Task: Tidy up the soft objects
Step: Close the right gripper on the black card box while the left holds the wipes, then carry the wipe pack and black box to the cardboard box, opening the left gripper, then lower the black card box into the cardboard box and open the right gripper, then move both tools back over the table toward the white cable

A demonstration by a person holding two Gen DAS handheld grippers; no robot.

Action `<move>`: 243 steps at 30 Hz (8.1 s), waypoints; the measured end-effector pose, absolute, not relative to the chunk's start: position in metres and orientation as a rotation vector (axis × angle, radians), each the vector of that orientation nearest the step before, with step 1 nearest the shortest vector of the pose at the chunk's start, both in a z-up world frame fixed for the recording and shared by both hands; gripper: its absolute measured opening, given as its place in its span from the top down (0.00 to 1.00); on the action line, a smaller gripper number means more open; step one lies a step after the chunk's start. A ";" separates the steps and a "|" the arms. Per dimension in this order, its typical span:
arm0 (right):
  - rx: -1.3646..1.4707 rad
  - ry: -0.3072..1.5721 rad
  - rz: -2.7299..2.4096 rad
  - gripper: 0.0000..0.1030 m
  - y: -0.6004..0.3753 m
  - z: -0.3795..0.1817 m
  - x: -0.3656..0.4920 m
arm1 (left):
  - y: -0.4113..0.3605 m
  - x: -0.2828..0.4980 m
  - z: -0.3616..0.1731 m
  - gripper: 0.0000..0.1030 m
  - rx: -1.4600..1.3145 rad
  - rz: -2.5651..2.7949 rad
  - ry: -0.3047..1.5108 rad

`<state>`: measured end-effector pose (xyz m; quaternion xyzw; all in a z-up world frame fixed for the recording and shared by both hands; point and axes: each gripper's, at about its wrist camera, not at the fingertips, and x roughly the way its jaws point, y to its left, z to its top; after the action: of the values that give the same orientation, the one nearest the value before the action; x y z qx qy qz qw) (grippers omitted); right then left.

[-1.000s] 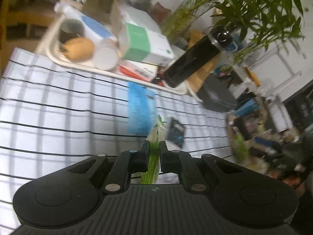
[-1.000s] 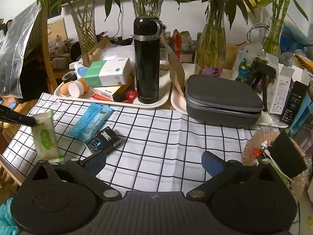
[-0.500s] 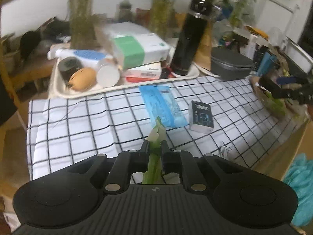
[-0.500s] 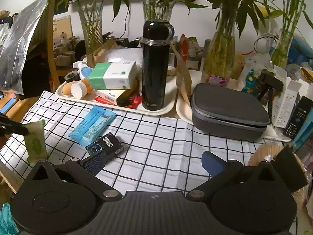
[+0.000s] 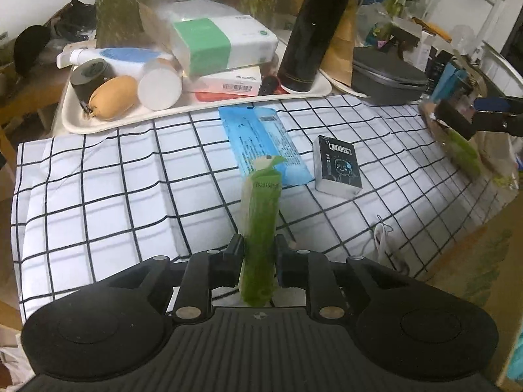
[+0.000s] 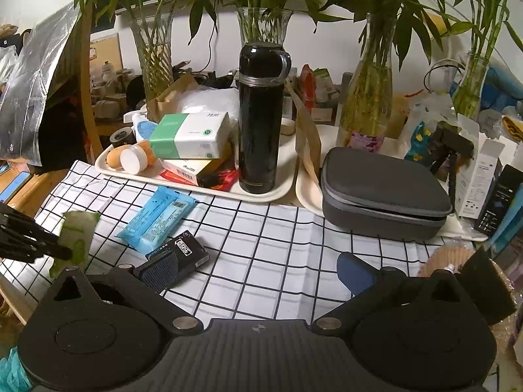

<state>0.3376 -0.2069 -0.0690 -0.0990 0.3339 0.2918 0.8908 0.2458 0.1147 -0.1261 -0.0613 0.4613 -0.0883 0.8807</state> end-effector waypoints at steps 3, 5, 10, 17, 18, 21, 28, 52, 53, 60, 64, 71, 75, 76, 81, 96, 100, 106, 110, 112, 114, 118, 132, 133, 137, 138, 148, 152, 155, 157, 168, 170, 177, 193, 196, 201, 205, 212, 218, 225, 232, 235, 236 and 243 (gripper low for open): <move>-0.211 0.696 0.612 0.00 -0.206 -0.071 0.341 | 0.118 0.249 -0.125 0.83 -0.152 -0.158 0.970; -0.215 0.704 0.622 0.00 -0.204 -0.073 0.345 | 0.121 0.250 -0.124 0.83 -0.182 -0.172 0.976; -0.214 0.748 0.716 0.00 -0.201 -0.084 0.362 | 0.124 0.248 -0.116 0.83 -0.212 -0.185 0.986; -0.269 0.803 0.895 0.00 -0.176 -0.111 0.384 | 0.135 0.246 -0.114 0.83 -0.226 -0.121 0.989; -0.282 0.810 0.912 0.00 -0.170 -0.117 0.386 | 0.136 0.246 -0.113 0.83 -0.226 -0.117 0.987; -0.303 0.825 0.962 0.00 -0.156 -0.132 0.396 | 0.139 0.245 -0.112 0.83 -0.236 -0.115 0.976; -0.370 0.811 1.066 0.00 -0.119 -0.159 0.409 | 0.144 0.245 -0.111 0.83 -0.249 -0.097 0.963; -0.540 0.772 1.023 0.30 -0.088 -0.177 0.403 | 0.143 0.246 -0.109 0.83 -0.256 -0.108 0.940; -0.528 0.778 1.010 0.30 -0.092 -0.176 0.405 | 0.142 0.245 -0.109 0.83 -0.253 -0.106 0.936; -0.467 0.813 0.942 0.30 -0.124 -0.167 0.409 | 0.143 0.243 -0.106 0.83 -0.251 -0.108 0.902; -0.473 0.824 0.856 0.30 -0.146 -0.161 0.406 | 0.140 0.242 -0.103 0.83 -0.244 -0.096 0.890; -0.399 0.794 0.748 0.29 -0.188 -0.128 0.392 | 0.135 0.238 -0.096 0.83 -0.233 -0.093 0.858; -0.394 0.788 0.720 0.29 -0.201 -0.116 0.368 | 0.135 0.237 -0.092 0.83 -0.231 -0.057 0.838; -0.396 0.783 0.712 0.29 -0.203 -0.114 0.361 | 0.136 0.237 -0.090 0.83 -0.239 -0.044 0.829; -0.383 0.754 0.727 0.29 -0.210 -0.098 0.329 | 0.143 0.229 -0.078 0.83 -0.270 -0.001 0.778; -0.272 0.627 0.751 0.29 -0.236 -0.055 0.284 | 0.141 0.169 -0.026 0.83 -0.319 0.010 0.669; -0.255 0.608 0.759 0.29 -0.245 -0.048 0.274 | 0.135 0.152 -0.012 0.83 -0.329 0.011 0.669; -0.217 0.580 0.768 0.29 -0.255 -0.040 0.257 | 0.118 0.128 0.014 0.83 -0.333 -0.034 0.643; -0.210 0.565 0.772 0.29 -0.259 -0.036 0.244 | 0.099 0.115 0.024 0.83 -0.342 -0.066 0.660; -0.205 0.559 0.773 0.29 -0.260 -0.034 0.239 | 0.088 0.110 0.026 0.83 -0.362 -0.078 0.690; -0.198 0.553 0.777 0.29 -0.261 -0.032 0.234 | 0.078 0.105 0.026 0.83 -0.387 -0.094 0.723; -0.197 0.535 0.784 0.29 -0.263 -0.029 0.223 | 0.056 0.100 0.021 0.83 -0.401 -0.099 0.786; -0.233 0.522 0.812 0.29 -0.255 -0.029 0.199 | 0.018 0.101 -0.025 0.81 -0.460 -0.089 0.951; -0.236 0.524 0.810 0.29 -0.255 -0.029 0.199 | 0.016 0.099 -0.024 0.79 -0.446 -0.084 0.942; -0.246 0.529 0.812 0.29 -0.254 -0.031 0.195 | 0.011 0.091 -0.016 0.50 -0.392 -0.062 0.888; -0.250 0.530 0.813 0.29 -0.253 -0.031 0.194 | 0.009 0.089 -0.013 0.49 -0.361 -0.051 0.874; -0.223 0.534 0.817 0.29 -0.256 -0.029 0.196 | -0.012 0.084 -0.001 0.47 -0.105 0.039 0.838; -0.231 0.539 0.821 0.29 -0.253 -0.030 0.196 | -0.012 0.082 -0.001 0.47 -0.093 0.035 0.839; -0.237 0.542 0.827 0.29 -0.252 -0.030 0.196 | -0.011 0.082 0.000 0.47 -0.084 0.044 0.836; -0.235 0.541 0.830 0.29 -0.253 -0.030 0.197 | -0.010 0.081 0.000 0.47 -0.087 0.047 0.833; -0.249 0.543 0.933 0.28 -0.252 -0.029 0.190 | 0.012 0.068 -0.004 0.46 -0.112 0.048 0.765; -0.262 0.545 0.959 0.28 -0.251 -0.029 0.188 | 0.021 0.064 -0.005 0.46 -0.135 0.049 0.745; -0.350 0.550 1.109 0.29 -0.252 -0.021 0.177 | 0.041 0.051 -0.015 0.42 -0.158 0.063 0.684; -1.096 0.735 1.211 0.13 -0.196 -0.031 0.148 | 0.046 0.043 -0.029 0.37 -0.164 0.075 0.601; -1.128 0.715 1.210 0.03 -0.194 -0.037 0.143 | 0.049 0.040 -0.030 0.37 -0.175 0.076 0.594; -0.934 0.690 1.203 0.00 -0.208 -0.027 0.153 | 0.053 0.039 -0.032 0.37 -0.191 0.088 0.597; -0.653 0.700 1.182 0.00 -0.223 -0.021 0.170 | 0.053 0.041 -0.032 0.37 -0.198 0.092 0.599; -0.275 0.650 1.068 0.00 -0.239 -0.033 0.186 | 0.050 0.044 -0.033 0.37 -0.179 0.088 0.611; -0.346 0.575 0.854 0.00 -0.238 -0.031 0.192 | 0.055 0.052 -0.030 0.37 -0.185 0.083 0.638; -0.340 0.607 0.743 0.00 -0.242 -0.041 0.201 | 0.060 0.086 -0.015 0.37 -0.126 0.050 0.663; -0.319 0.619 0.746 0.00 -0.243 -0.044 0.204 | 0.074 0.140 -0.017 0.37 -0.133 0.048 0.682; -0.308 0.618 0.746 0.00 -0.243 -0.043 0.205 | 0.078 0.162 -0.028 0.37 -0.136 0.044 0.701; -0.301 0.621 0.745 0.00 -0.243 -0.043 0.206 | 0.080 0.169 -0.033 0.37 -0.141 0.042 0.706; -0.222 0.646 0.728 0.00 -0.247 -0.045 0.221 | 0.093 0.182 -0.063 0.37 -0.214 0.048 0.751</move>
<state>0.2208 -0.2466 -0.0453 -0.1062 0.3099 0.3489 0.8780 0.1823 0.0933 -0.0628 -0.1044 0.3660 0.0232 0.9244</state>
